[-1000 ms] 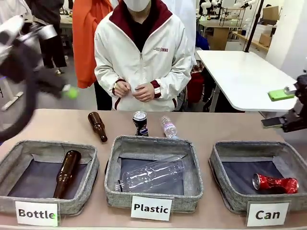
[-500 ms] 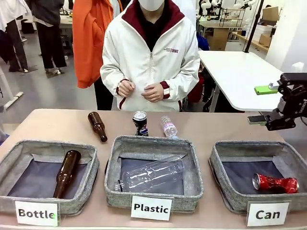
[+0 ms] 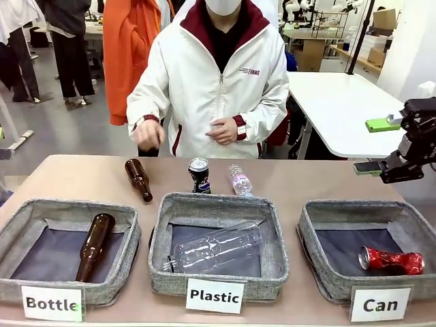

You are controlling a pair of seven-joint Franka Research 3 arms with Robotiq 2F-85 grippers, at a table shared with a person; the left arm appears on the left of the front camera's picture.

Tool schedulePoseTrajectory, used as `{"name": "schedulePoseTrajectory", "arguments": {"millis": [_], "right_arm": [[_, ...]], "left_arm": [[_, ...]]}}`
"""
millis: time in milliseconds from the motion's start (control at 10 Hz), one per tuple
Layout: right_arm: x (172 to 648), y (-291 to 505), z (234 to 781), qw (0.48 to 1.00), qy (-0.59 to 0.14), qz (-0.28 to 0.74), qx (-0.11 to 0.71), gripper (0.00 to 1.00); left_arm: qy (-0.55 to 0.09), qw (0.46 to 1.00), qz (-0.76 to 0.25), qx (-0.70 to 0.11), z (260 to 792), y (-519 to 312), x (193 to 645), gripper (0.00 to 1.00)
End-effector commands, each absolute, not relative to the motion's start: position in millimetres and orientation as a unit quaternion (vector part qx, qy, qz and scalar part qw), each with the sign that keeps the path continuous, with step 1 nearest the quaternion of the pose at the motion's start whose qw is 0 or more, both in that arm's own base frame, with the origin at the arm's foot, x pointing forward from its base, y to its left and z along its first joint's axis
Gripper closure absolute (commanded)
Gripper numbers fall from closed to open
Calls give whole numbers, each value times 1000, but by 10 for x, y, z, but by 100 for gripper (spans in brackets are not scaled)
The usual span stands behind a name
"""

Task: Sort the can waste into the basket.
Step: Pick up the can waste from the table and place it in the right Fabric basket.

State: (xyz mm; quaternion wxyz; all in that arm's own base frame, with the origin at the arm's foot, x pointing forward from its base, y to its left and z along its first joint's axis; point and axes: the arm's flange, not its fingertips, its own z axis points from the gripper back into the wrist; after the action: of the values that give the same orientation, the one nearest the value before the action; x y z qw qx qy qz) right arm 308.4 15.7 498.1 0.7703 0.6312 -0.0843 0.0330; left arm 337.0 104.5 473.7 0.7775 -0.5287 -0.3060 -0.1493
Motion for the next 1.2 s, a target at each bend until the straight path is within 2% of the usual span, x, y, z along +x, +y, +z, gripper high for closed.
{"name": "schedulePoseTrajectory", "arguments": {"millis": [0,500,600,700,800,900,1000,1100], "right_arm": [[3066,149,4969,772,-79,34,629,0],[3085,157,4979,770,-84,33,631,0],[3317,295,5001,828,-156,156,516,0],[3725,492,4902,832,-192,264,449,0],[4019,656,4766,817,-215,325,425,0],[4182,864,4631,810,-263,389,351,0],[4269,1047,4514,777,-290,431,355,0],[4292,1221,4474,767,-295,453,345,0]], "left_arm": [[-309,776,-139,-533,4748,1054,3346,0],[-309,776,-139,-533,4748,1054,3346,0],[-309,776,-139,-533,4748,1054,3346,0],[-309,776,-139,-533,4748,1054,3346,0],[-309,776,-139,-533,4748,1054,3346,0],[-309,776,-139,-533,4748,1054,3346,0],[-309,776,-139,-533,4748,1054,3346,0],[-306,780,-144,-526,4726,1070,3357,0]]}}
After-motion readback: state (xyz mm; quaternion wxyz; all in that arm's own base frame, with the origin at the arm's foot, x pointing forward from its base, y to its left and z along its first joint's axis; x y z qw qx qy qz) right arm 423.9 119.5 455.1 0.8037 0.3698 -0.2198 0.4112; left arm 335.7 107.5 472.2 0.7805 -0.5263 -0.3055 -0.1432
